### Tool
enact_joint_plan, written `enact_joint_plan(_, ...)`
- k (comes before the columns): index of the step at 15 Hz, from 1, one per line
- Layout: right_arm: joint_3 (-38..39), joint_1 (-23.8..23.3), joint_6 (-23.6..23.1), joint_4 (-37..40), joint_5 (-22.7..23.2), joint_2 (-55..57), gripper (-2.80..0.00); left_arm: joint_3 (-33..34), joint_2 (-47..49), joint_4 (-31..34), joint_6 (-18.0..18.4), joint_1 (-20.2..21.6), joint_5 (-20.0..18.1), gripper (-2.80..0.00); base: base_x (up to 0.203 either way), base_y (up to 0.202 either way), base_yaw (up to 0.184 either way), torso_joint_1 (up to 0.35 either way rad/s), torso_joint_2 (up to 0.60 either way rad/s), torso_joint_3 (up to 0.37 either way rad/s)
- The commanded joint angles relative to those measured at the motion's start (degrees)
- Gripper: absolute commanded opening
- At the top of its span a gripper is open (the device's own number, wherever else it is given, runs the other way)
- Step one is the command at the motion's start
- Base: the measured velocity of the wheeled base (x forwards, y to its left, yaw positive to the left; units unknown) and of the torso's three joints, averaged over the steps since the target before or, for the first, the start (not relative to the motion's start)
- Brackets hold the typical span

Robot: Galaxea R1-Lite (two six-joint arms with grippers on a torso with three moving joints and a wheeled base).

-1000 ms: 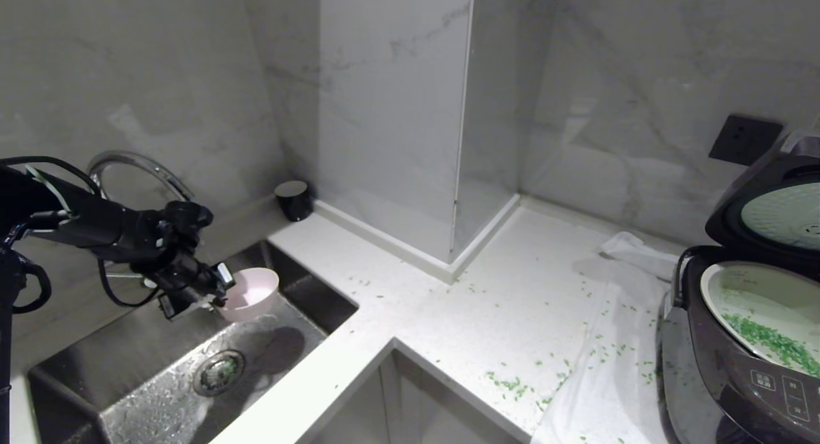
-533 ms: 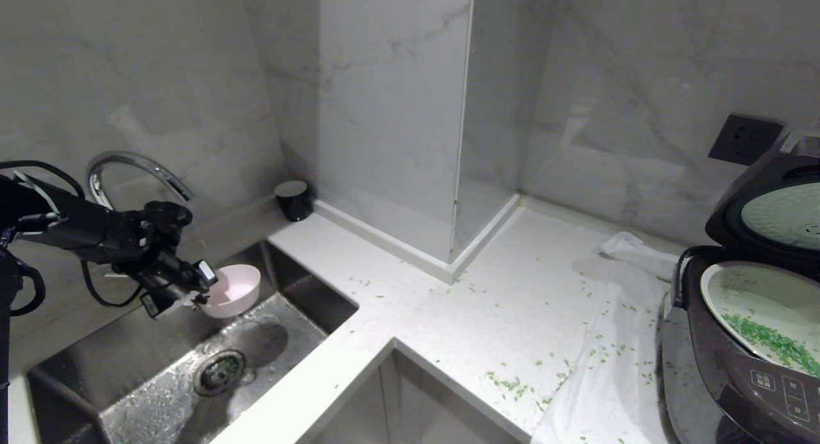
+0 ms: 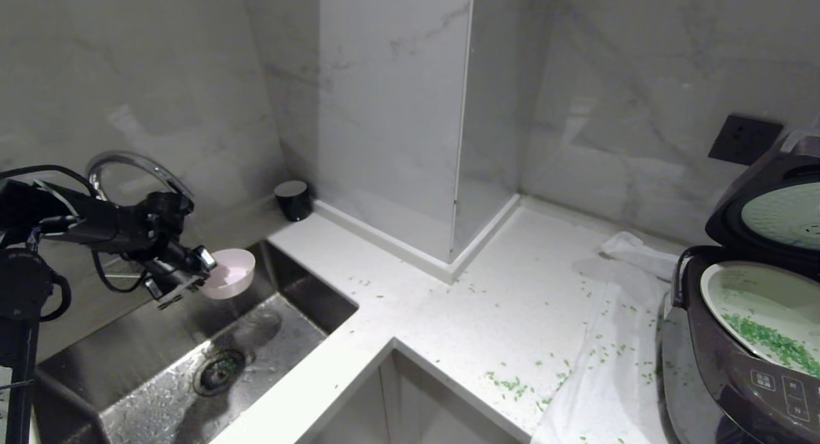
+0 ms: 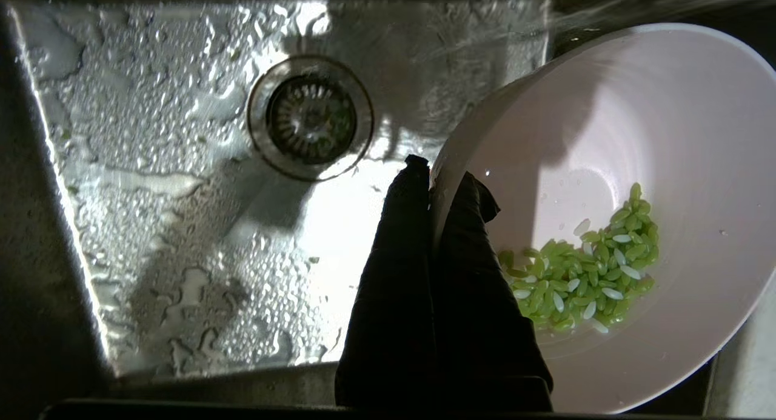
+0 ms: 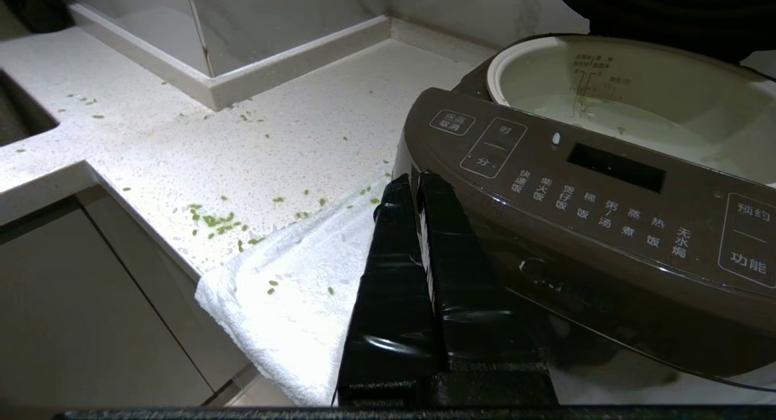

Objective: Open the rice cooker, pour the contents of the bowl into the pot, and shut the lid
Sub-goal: Fill a bowl with water from the tap

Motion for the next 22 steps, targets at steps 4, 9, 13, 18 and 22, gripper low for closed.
enact_joint_plan(4,0.09,0.0,-0.01,0.08,0.03,0.05,-2.8,-6.95,4.94,0.19,-1.55,0.36,4.22,-2.8,0.0,0.0,0.0,0.0,0.0,0.0)
enact_joint_plan(9,0.09,0.0,-0.05,0.06,0.03,0.05,-2.8,-7.26,4.27,0.11,-1.84,0.89,4.24,-2.8,0.0,0.0,0.0,0.0,0.0,0.0)
enact_joint_plan(13,0.09,0.0,-0.07,0.0,0.03,0.05,-2.8,-7.29,4.11,0.11,-2.8,1.13,4.15,-2.8,0.0,0.0,0.0,0.0,0.0,0.0)
enact_joint_plan(18,0.09,0.0,0.02,0.08,0.03,0.05,-2.8,-7.56,2.18,-1.98,-4.88,1.92,3.96,-2.8,0.0,0.0,0.0,0.0,0.0,0.0)
enact_joint_plan(22,0.09,0.0,0.01,0.0,0.03,0.05,-2.8,-6.65,2.1,-3.24,-4.8,2.09,3.8,-2.8,0.0,0.0,0.0,0.0,0.0,0.0)
